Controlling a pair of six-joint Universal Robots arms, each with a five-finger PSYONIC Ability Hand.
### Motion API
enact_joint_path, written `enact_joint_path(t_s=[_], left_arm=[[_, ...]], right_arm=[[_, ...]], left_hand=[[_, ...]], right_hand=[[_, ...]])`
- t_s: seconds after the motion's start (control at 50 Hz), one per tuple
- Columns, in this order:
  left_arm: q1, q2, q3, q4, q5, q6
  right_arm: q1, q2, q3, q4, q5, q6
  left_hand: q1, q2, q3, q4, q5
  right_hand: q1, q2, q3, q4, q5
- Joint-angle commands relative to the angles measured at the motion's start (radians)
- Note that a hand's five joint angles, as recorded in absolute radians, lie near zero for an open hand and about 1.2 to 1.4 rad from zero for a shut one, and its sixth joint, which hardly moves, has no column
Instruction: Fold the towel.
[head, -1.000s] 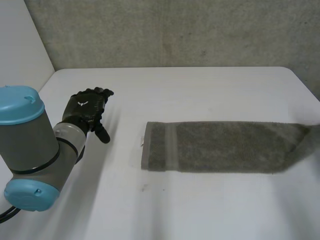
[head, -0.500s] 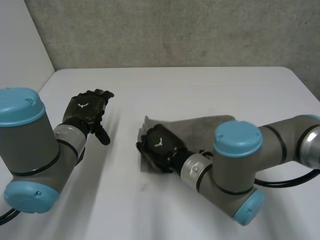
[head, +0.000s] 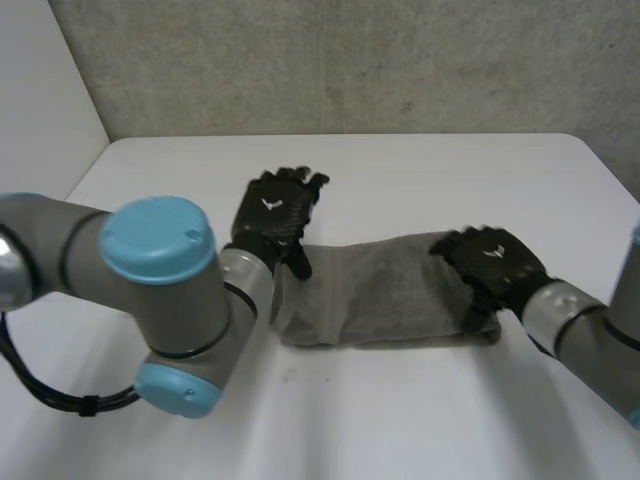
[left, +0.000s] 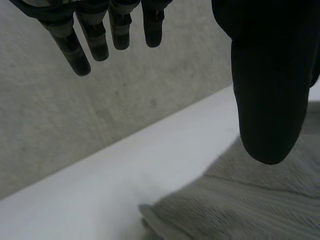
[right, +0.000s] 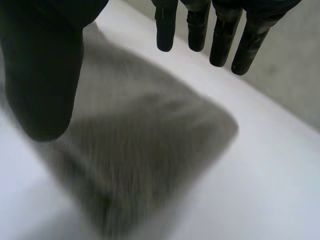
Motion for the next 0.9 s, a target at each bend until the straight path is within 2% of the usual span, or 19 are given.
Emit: enact_joint_path(t_s=[0.02,0.04,0.06,0.08,0.1,0.24,0.28,0.32,0.38,0.52,0.54,0.56,0.58,0.6,0.62,0.66,0.7,0.78,0.9], left_arm=[[-0.008,-0.078,0.008,-0.054,-0.007,0.010],[-0.008,-0.078,0.000,-0.065,-0.007,0.004],[-0.008,-0.078,0.000,-0.065,-0.007,0.004],[-0.008,-0.073,-0.014,-0.073,-0.007,0.001],[-0.008,-0.063,-0.027,-0.080,-0.009,-0.001],[-0.007,0.020,-0.119,-0.084,-0.026,-0.002],[-0.001,0.054,-0.147,-0.082,-0.038,-0.002],[0.007,0.115,-0.188,-0.082,-0.075,-0.002],[0.045,0.177,-0.230,-0.081,-0.122,-0.004],[0.144,0.269,-0.313,-0.076,-0.133,-0.001],[0.154,0.277,-0.327,-0.076,-0.130,-0.002],[0.154,0.277,-0.327,-0.076,-0.130,-0.002],[0.161,0.281,-0.342,-0.073,-0.124,-0.002],[0.161,0.281,-0.342,-0.073,-0.124,-0.002],[0.165,0.284,-0.353,-0.068,-0.115,-0.002],[0.167,0.284,-0.359,-0.064,-0.096,-0.002],[0.167,0.284,-0.363,-0.051,-0.060,-0.005],[0.165,0.284,-0.365,-0.047,-0.038,-0.008],[0.161,0.287,-0.371,-0.047,-0.035,-0.037]], right_arm=[[-0.130,0.014,0.094,-0.033,-0.033,-0.093],[-0.138,0.019,0.089,-0.042,-0.048,-0.116],[-0.138,0.019,0.089,-0.042,-0.048,-0.116],[-0.140,0.023,0.082,-0.054,-0.056,-0.130],[-0.138,0.029,0.070,-0.068,-0.055,-0.134],[-0.105,0.023,-0.028,-0.102,-0.009,-0.125],[-0.052,0.022,-0.061,-0.103,0.005,-0.122],[0.087,0.031,-0.136,-0.102,0.040,-0.121],[0.208,0.048,-0.196,-0.100,0.079,-0.122],[0.360,0.101,-0.254,-0.073,0.157,-0.121],[0.357,0.098,-0.245,-0.071,0.183,-0.119],[0.357,0.098,-0.245,-0.071,0.183,-0.119],[0.350,0.094,-0.224,-0.069,0.200,-0.113],[0.350,0.094,-0.224,-0.069,0.200,-0.113],[0.338,0.088,-0.196,-0.069,0.205,-0.101],[0.319,0.080,-0.167,-0.071,0.200,-0.089],[0.223,0.059,-0.107,-0.071,0.194,-0.072],[0.120,0.025,-0.036,-0.071,0.162,-0.072],[-0.046,0.003,0.098,-0.083,0.013,-0.070]], left_hand=[[-0.003,0.011,0.008,0.007,-0.028],[-0.003,0.011,0.008,0.007,-0.028],[-0.003,0.011,0.008,0.007,-0.028],[-0.003,0.010,0.007,0.006,-0.029],[-0.003,0.010,0.007,0.006,-0.029],[-0.003,0.010,0.007,0.006,-0.029],[-0.003,0.010,0.007,0.006,-0.029],[-0.003,0.010,0.007,0.006,-0.029],[-0.003,0.010,0.007,0.006,-0.029],[-0.003,0.010,0.007,0.006,-0.029],[-0.003,0.010,0.007,0.006,-0.029],[-0.003,0.010,0.007,0.006,-0.029],[-0.003,0.010,0.007,0.006,-0.029],[-0.003,0.010,0.007,0.006,-0.029],[-0.003,0.010,0.007,0.006,-0.029],[-0.003,0.010,0.007,0.006,-0.029],[-0.003,0.010,0.007,0.006,-0.029],[-0.003,0.010,0.007,0.006,-0.029],[-0.003,0.010,0.007,0.006,-0.029]], right_hand=[[0.542,0.522,0.537,0.521,0.517],[0.818,0.798,0.813,0.797,0.793],[0.821,0.801,0.816,0.800,0.795],[1.080,1.059,1.074,1.059,1.054],[1.180,1.160,1.175,1.159,1.155],[1.181,1.161,1.176,1.160,1.156],[1.181,1.161,1.176,1.160,1.156],[1.181,1.161,1.176,1.160,1.156],[1.181,1.161,1.176,1.160,1.156],[1.181,1.161,1.176,1.160,1.156],[0.976,0.955,0.970,0.955,0.950],[0.974,0.953,0.968,0.953,0.948],[0.538,0.517,0.532,0.517,0.512],[0.534,0.513,0.528,0.512,0.508],[0.368,0.347,0.362,0.346,0.342],[0.325,0.305,0.320,0.304,0.299],[0.220,0.199,0.214,0.198,0.194],[0.222,0.202,0.217,0.201,0.197],[0.240,0.219,0.234,0.219,0.214]])
